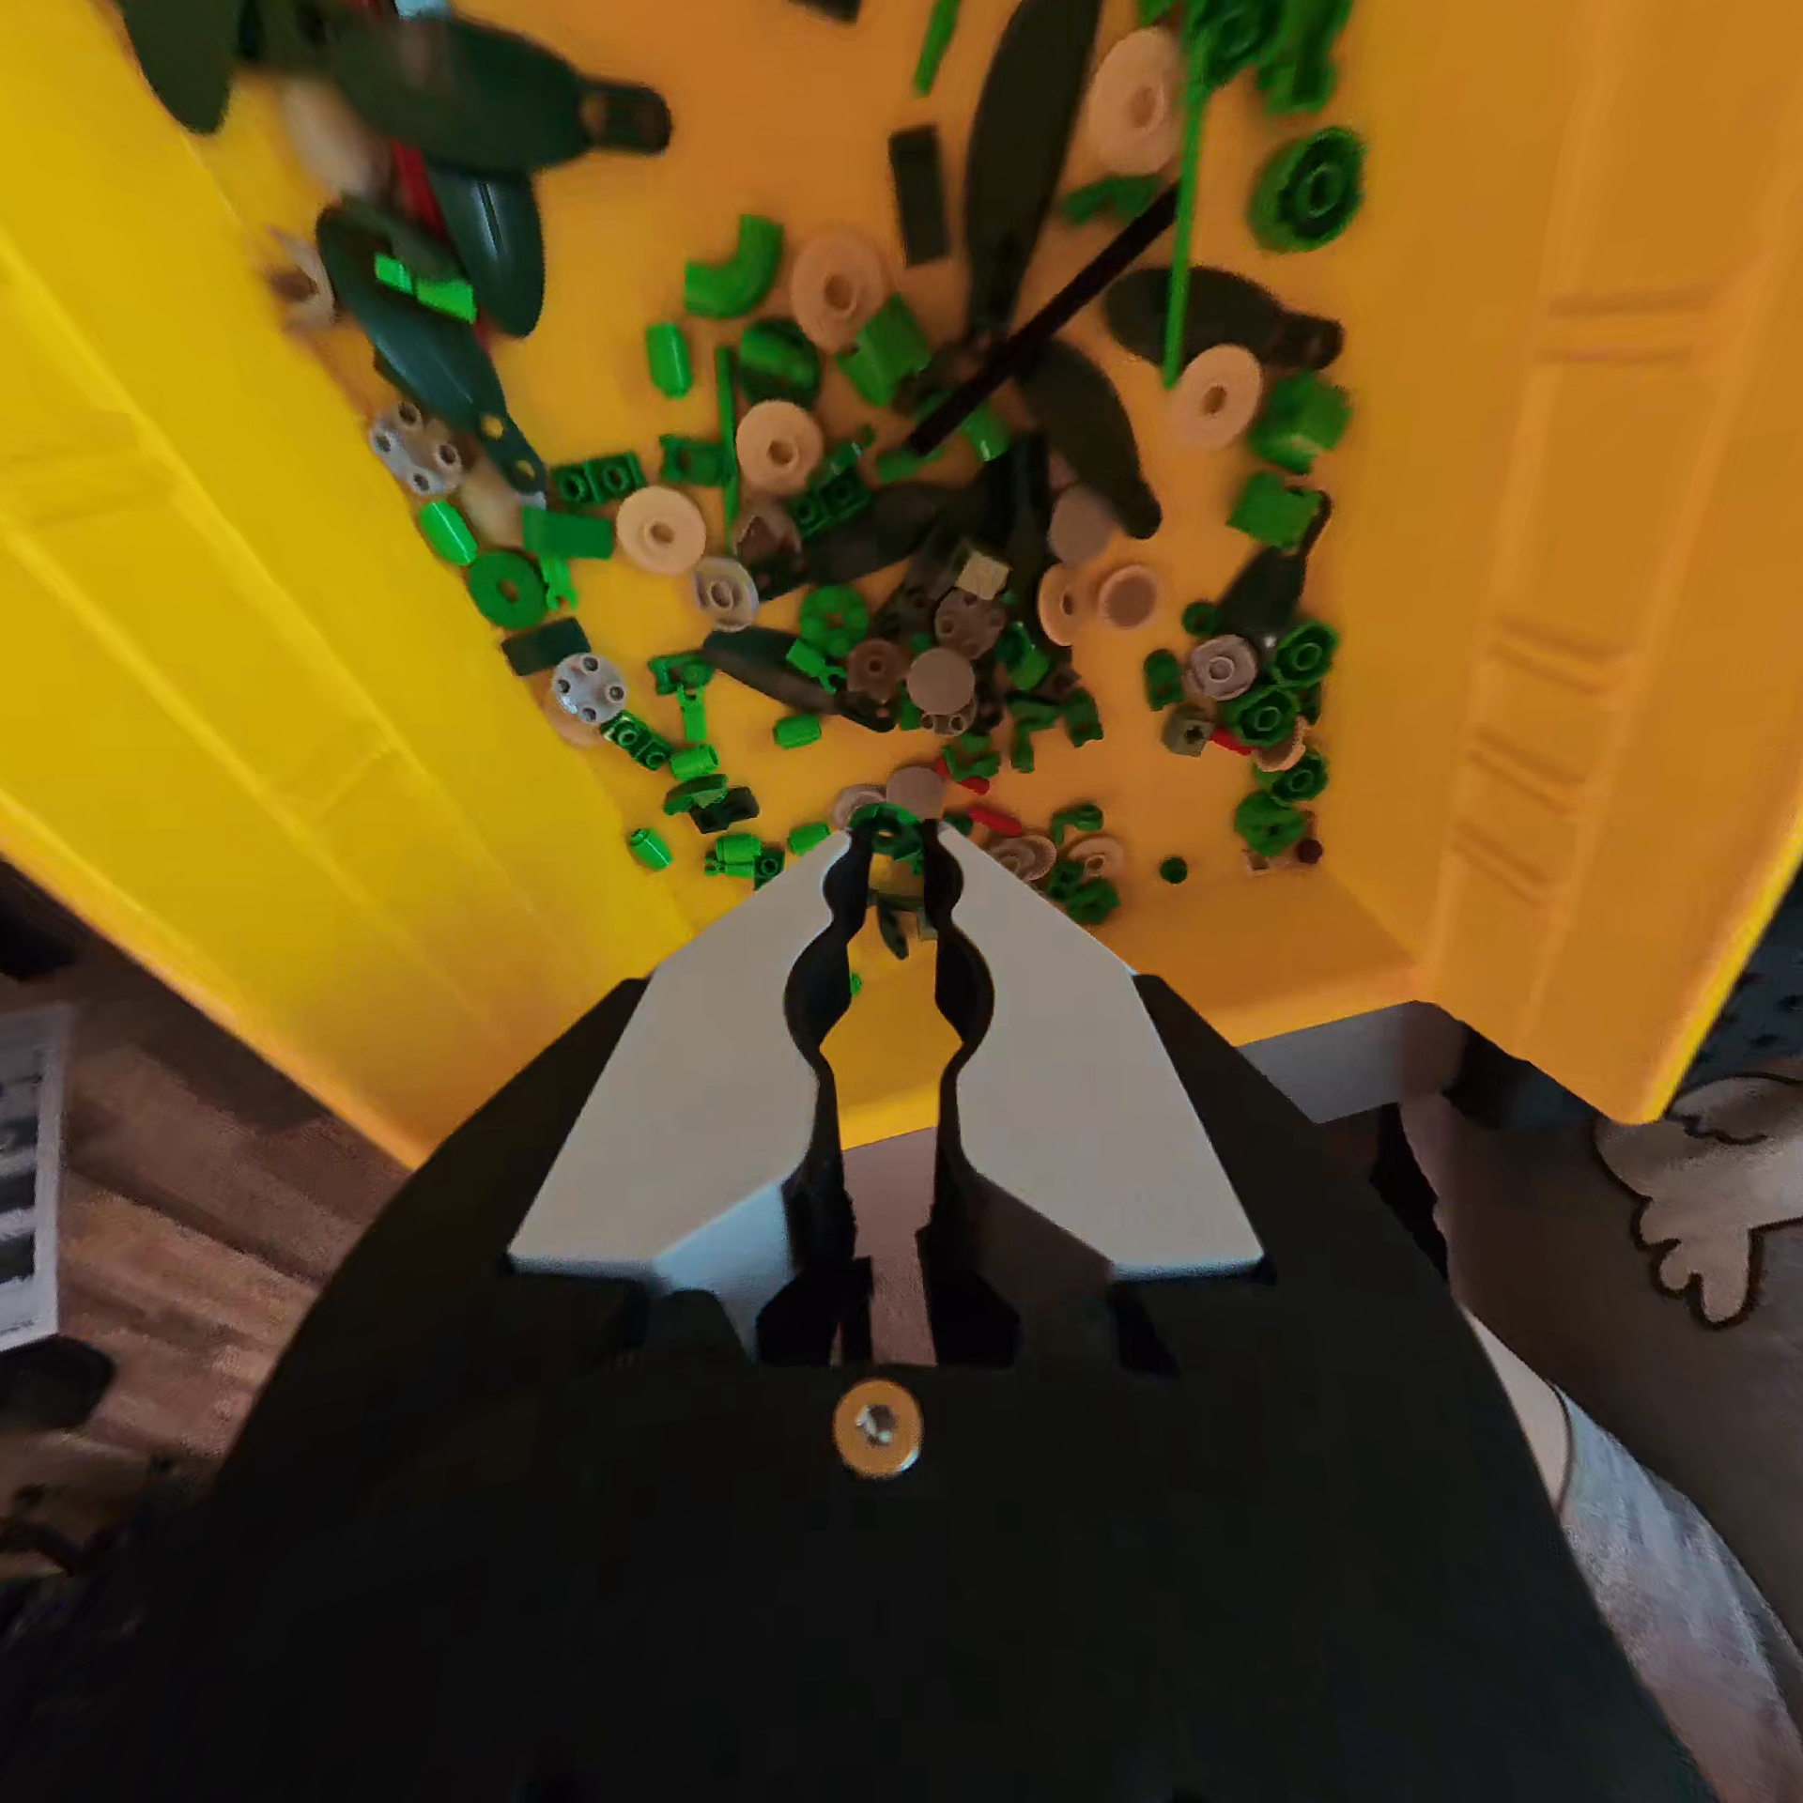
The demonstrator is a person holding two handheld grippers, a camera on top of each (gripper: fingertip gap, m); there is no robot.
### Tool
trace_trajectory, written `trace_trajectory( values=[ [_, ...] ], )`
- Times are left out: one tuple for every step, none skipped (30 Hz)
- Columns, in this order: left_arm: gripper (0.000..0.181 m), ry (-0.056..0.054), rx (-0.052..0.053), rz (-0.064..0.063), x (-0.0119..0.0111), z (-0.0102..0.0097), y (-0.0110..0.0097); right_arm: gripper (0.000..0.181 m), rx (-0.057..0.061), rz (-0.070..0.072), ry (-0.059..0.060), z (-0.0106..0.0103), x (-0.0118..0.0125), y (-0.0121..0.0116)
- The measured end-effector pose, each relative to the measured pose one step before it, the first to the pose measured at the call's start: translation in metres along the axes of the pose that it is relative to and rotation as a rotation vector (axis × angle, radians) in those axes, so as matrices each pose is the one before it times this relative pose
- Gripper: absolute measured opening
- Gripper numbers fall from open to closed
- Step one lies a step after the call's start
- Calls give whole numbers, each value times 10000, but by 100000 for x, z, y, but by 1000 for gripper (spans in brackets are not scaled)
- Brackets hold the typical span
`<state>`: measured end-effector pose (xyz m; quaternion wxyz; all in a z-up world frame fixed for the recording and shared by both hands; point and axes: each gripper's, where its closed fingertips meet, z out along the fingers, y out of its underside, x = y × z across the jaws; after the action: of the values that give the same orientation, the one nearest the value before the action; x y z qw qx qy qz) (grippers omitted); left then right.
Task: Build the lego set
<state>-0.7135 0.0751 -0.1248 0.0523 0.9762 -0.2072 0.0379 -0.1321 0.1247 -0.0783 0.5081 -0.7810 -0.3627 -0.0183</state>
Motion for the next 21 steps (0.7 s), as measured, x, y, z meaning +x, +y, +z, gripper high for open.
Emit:
trace_trajectory(
  values=[
    [9, 128, -283, -108, -48, 449, 265, 39, 42, 22, -23, 1, -39, -50],
    [9, 33, -244, -47, -159, 382, 218, 39, -26, 15, -10, 7, -5, 44],
    [9, -9, -170, -42, -207, 325, 126, 39, -46, -21, 25, 24, 52, 95],
    [9, 67, -152, -103, -96, 285, 118, 39, -34, -12, 19, 26, 51, 90],
    [9, 131, -171, -129, -15, 278, 154, 39, -27, 19, -10, 29, 17, 94],
    [9, 57, -142, -81, -99, 226, 132, 39, -25, 25, -6, 29, 15, 78],
    [9, -24, -81, -46, -218, 158, 52, 39, -20, 7, 0, 15, 23, 61],
    [9, 29, -46, -74, -130, 117, 30, 39, -17, -9, 9, 27, 23, 40],
    [9, 116, -49, -94, 18, 92, 65, 39, -20, -6, -2, 20, -6, 40],
    [9, 76, -52, -71, 2, 83, 104, 39, -15, -2, -7, 19, -12, 26],
    [9, 6, -58, -46, -83, 83, 110, 39, -12, -7, -4, 16, -17, 18],
    [9, 14, -57, -42, -51, 78, 111, 39, -13, -13, 6, 8, -5, 21],
    [9, 51, -30, -46, 7, 51, 52, 39, -14, -10, 2, 12, -1, 26],
    [9, 59, -5, -46, 19, 38, -18, 39, -13, -3, 2, 4, 7, 23],
    [9, 45, 25, -31, -6, 12, -82, 39, -7, -3, 7, 0, 7, 18],
    [9, 25, 39, -17, -38, 7, -120, 39, -1, 0, -3, -1, -4, 2],
    [9, 19, 6, -24, -33, 29, -69, 39, -7, -1, -9, 3, -24, 12],
    [9, 8, -3, -40, -31, 16, -44, 39, -12, -9, -2, 13, -6, 24],
    [9, 1, 47, -55, -27, -14, -86, 39, -10, -12, 7, 4, 0, 10],
    [9, 31, 66, -46, 43, -27, -115, 39, 1, -2, -2, 1, -1, -2],
    [9, 43, 50, -15, 64, -41, -78, 39, -1, 8, -12, 13, -21, 6]
  ],
)
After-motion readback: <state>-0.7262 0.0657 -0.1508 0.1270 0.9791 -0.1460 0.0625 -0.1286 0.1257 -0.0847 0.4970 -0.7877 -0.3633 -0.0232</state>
